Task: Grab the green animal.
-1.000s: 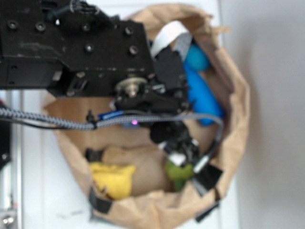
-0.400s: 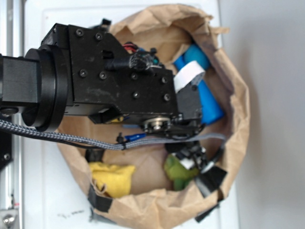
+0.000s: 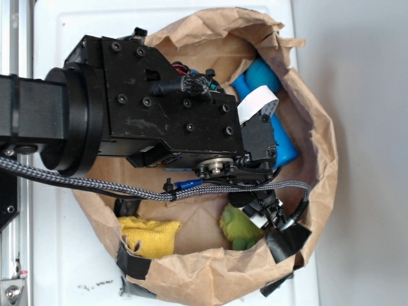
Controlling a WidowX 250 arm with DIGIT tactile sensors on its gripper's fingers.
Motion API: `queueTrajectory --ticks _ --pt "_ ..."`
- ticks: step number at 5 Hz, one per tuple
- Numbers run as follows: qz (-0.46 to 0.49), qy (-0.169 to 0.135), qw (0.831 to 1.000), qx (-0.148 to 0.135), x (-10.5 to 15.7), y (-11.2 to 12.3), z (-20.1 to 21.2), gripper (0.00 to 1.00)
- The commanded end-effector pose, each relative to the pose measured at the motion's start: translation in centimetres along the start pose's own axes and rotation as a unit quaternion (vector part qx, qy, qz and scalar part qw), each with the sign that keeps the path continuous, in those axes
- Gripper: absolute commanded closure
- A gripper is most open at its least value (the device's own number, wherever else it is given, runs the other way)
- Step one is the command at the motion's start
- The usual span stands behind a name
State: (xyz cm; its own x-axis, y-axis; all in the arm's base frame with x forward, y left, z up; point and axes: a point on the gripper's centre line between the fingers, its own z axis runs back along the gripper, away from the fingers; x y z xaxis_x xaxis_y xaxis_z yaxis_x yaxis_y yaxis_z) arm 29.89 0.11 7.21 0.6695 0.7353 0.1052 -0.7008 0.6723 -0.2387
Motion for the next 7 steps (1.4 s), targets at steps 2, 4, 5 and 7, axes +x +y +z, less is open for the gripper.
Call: queueTrajectory --ticks 2,4,5,7 --pt "-0.013 -0.014 1.000 -0.018 0.5 -0.9 1.0 0.00" --pt "0.084 -0.015 0.993 -0.085 -1.6 -2.7 0.5 0.00" --pt "0.099 -0.017 0.992 -0.074 -1.4 -3.5 -0.6 0.00" --pt "0.116 -0.044 0.991 -0.055 0.0 -5.0 -2.7 0.00"
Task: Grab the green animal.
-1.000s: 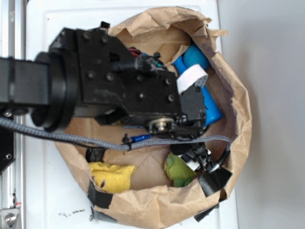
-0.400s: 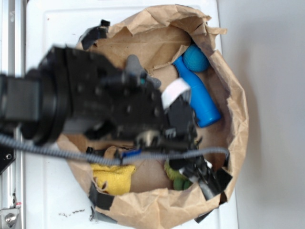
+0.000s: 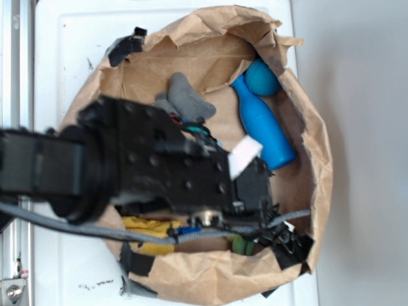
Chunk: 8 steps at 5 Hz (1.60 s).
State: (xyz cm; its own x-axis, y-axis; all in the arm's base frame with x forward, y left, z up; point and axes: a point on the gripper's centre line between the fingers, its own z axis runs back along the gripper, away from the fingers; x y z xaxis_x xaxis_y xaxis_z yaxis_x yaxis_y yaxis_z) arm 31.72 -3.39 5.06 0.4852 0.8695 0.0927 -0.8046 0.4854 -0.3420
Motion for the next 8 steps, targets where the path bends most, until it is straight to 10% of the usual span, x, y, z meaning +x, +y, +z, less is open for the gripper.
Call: queueTrajectory --ticks 1,2,5,7,8 --pt "0.001 -0.018 1.000 0.020 0.9 -2.1 -2.0 0.00" --pt "-0.007 -0.016 1.000 0.011 0.8 -1.9 -1.5 1.00" --pt "-0.023 0.006 1.000 -0.017 2.2 -0.1 3.5 1.00" --pt "-0.224 -0.110 0.968 0.013 4.2 1.4 7.8 1.00" --pt "-0.345 -0.040 0.936 0.050 6.3 1.3 9.8 1.00"
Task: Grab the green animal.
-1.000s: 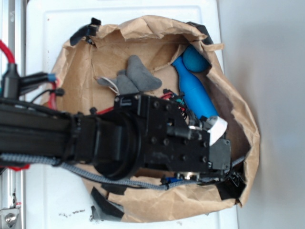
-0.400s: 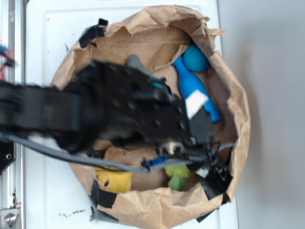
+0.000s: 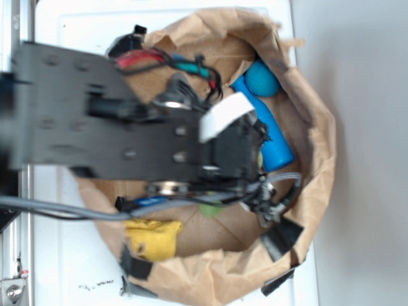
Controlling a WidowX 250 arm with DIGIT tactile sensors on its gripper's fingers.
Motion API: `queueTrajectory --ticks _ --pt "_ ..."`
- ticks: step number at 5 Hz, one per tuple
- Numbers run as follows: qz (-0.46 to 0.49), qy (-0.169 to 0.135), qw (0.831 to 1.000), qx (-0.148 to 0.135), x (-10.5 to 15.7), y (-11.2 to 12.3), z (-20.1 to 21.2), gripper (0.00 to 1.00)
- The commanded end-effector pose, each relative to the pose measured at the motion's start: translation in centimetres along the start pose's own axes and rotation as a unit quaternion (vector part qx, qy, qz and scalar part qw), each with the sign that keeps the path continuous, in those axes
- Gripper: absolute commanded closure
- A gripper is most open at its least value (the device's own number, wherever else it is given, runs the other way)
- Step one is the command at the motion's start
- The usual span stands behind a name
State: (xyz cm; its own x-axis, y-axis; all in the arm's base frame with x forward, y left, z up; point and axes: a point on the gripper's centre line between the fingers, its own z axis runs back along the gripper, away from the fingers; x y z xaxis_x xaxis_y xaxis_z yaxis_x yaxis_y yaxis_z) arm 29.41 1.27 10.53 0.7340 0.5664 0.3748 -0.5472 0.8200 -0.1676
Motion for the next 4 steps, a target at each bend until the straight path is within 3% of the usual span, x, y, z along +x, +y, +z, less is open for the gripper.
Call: queueTrajectory --ticks 1,2,3,4 --pt "-0.194 0.127 0.973 -0.013 4.3 1.4 5.4 1.00" --pt "-0.183 0.192 0.964 -0.020 4.0 2.2 7.4 1.00" --pt "-0.185 0.187 0.964 -0.035 2.7 2.5 7.8 1.00" --pt "-0.190 0.146 0.971 -0.024 1.9 1.9 7.7 0.85"
